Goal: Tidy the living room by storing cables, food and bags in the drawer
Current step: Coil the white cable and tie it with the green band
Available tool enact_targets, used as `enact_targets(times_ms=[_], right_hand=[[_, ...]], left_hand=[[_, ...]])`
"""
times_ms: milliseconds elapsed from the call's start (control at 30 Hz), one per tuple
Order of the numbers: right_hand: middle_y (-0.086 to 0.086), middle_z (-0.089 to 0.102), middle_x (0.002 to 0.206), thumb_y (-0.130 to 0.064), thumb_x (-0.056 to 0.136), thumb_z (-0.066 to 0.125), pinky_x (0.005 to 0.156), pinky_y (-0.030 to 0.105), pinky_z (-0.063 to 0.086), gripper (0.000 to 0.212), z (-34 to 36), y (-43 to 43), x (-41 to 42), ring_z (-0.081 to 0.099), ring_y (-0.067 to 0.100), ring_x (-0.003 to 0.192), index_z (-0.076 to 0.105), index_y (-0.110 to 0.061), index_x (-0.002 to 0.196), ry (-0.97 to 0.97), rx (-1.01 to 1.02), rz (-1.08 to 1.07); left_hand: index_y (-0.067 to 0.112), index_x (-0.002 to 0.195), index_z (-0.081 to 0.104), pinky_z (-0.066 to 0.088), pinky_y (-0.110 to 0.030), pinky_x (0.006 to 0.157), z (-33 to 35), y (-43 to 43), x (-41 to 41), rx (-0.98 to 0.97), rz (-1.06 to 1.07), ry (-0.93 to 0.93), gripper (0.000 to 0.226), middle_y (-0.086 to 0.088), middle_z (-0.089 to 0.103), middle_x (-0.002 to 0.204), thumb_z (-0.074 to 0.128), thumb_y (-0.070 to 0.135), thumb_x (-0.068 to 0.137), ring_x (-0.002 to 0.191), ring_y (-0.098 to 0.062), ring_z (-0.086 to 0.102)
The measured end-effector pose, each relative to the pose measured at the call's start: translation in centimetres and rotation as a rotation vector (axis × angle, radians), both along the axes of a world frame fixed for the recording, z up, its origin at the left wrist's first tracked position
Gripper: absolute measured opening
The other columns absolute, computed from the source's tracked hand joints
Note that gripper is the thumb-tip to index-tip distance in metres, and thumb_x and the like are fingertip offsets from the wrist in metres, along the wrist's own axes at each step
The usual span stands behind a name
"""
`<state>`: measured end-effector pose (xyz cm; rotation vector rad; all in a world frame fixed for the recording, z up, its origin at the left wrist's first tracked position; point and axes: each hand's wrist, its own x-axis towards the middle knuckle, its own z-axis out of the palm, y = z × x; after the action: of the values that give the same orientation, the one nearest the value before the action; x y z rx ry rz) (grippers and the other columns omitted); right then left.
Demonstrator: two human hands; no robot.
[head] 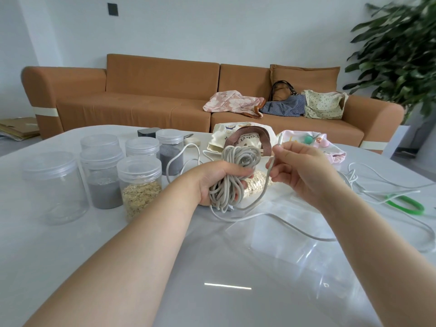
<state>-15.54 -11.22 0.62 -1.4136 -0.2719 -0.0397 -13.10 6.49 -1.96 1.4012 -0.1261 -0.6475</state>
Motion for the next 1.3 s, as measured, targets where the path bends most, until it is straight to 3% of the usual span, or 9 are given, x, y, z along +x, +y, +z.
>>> enact_targets(times_ms=[133, 333, 433, 500, 667, 833, 1067, 1300], right_hand=[[0.022, 0.056, 0.061, -0.001, 0.092, 0.049, 0.037, 0.021, 0.048, 0.005, 0.6, -0.3, -0.2, 0.056, 0.018, 0.036, 0.05, -0.005, 0.089, -0.011, -0.036, 0.015], [0.021, 0.06, 0.055, 0.008, 0.092, 0.044, 0.038, 0.022, 0.05, 0.013, 0.6, -0.5, -0.3, 0.058, 0.018, 0.037, 0.048, -0.003, 0.086, -0.01, -0.045, 0.048], [0.022, 0.061, 0.058, 0.01, 0.092, 0.043, 0.041, 0.022, 0.052, 0.016, 0.4, -0.5, -0.2, 0.06, 0.019, 0.041, 0.045, -0.004, 0.083, 0.01, -0.042, 0.089], [0.021, 0.063, 0.059, 0.011, 0.091, 0.045, 0.043, 0.023, 0.053, 0.017, 0.2, -0.4, -0.1, 0.062, 0.02, 0.043, 0.044, -0.004, 0.082, 0.009, -0.046, 0.094], [0.02, 0.059, 0.061, 0.011, 0.078, 0.062, 0.041, 0.022, 0.046, 0.025, -0.3, -0.5, 0.6, 0.055, 0.019, 0.043, 0.045, -0.005, 0.071, -0.083, -0.104, -0.048], [0.013, 0.049, 0.058, 0.003, 0.071, 0.073, 0.047, 0.025, 0.039, 0.027, -0.6, -1.0, 1.3, 0.043, 0.019, 0.046, 0.048, -0.004, 0.064, -0.124, -0.241, -0.153], [0.013, 0.047, 0.068, -0.013, 0.051, 0.076, 0.056, 0.026, 0.036, 0.032, -0.5, -1.1, 1.4, 0.043, 0.017, 0.056, 0.047, -0.005, 0.061, -0.123, -0.218, -0.122], [0.015, 0.047, 0.072, -0.014, 0.048, 0.076, 0.055, 0.024, 0.037, 0.034, -0.6, -1.2, 1.5, 0.044, 0.019, 0.06, 0.047, -0.005, 0.062, -0.123, -0.188, -0.08]], left_hand=[[0.011, 0.083, 0.058, 0.041, -0.03, 0.065, 0.1, -0.2, -0.2, 0.016, 0.014, -0.002, 0.024, 0.0, 0.054, 0.052, 0.068, 0.025, 0.066, 0.041, -0.011, 0.05], [0.007, 0.085, 0.063, 0.045, -0.03, 0.065, 0.0, -0.3, 0.0, -0.005, 0.075, 0.023, 0.019, -0.001, 0.057, 0.055, 0.062, 0.025, 0.086, 0.045, -0.012, 0.053], [0.007, 0.085, 0.062, 0.048, -0.024, 0.052, -0.1, -0.4, -0.2, 0.0, 0.045, 0.017, 0.017, -0.001, 0.058, 0.055, 0.065, 0.022, 0.079, 0.042, -0.011, 0.055], [0.007, 0.083, 0.062, 0.048, -0.02, 0.046, -0.2, -0.6, -0.4, -0.028, 0.022, 0.027, 0.019, -0.003, 0.058, 0.057, 0.067, 0.021, 0.071, 0.042, -0.012, 0.055], [0.007, 0.077, 0.063, 0.047, -0.017, 0.043, -0.3, -0.6, -0.7, -0.085, 0.034, 0.056, 0.014, -0.008, 0.064, 0.06, 0.06, 0.019, 0.084, 0.039, -0.013, 0.055], [0.006, 0.091, 0.062, 0.048, -0.022, 0.047, -0.8, -0.9, -0.7, -0.164, -0.089, 0.076, 0.022, -0.02, 0.065, 0.106, 0.069, 0.014, 0.071, 0.047, -0.013, 0.056], [0.006, 0.086, 0.058, 0.045, -0.018, 0.044, -0.6, -1.6, -1.6, -0.247, -0.122, 0.088, 0.014, -0.012, 0.071, 0.084, 0.055, 0.013, 0.074, 0.042, -0.01, 0.049], [0.004, 0.087, 0.056, 0.043, -0.017, 0.042, -0.5, -1.9, -1.8, -0.273, -0.145, 0.098, 0.012, -0.005, 0.064, 0.067, 0.058, 0.008, 0.075, 0.04, -0.009, 0.05]])
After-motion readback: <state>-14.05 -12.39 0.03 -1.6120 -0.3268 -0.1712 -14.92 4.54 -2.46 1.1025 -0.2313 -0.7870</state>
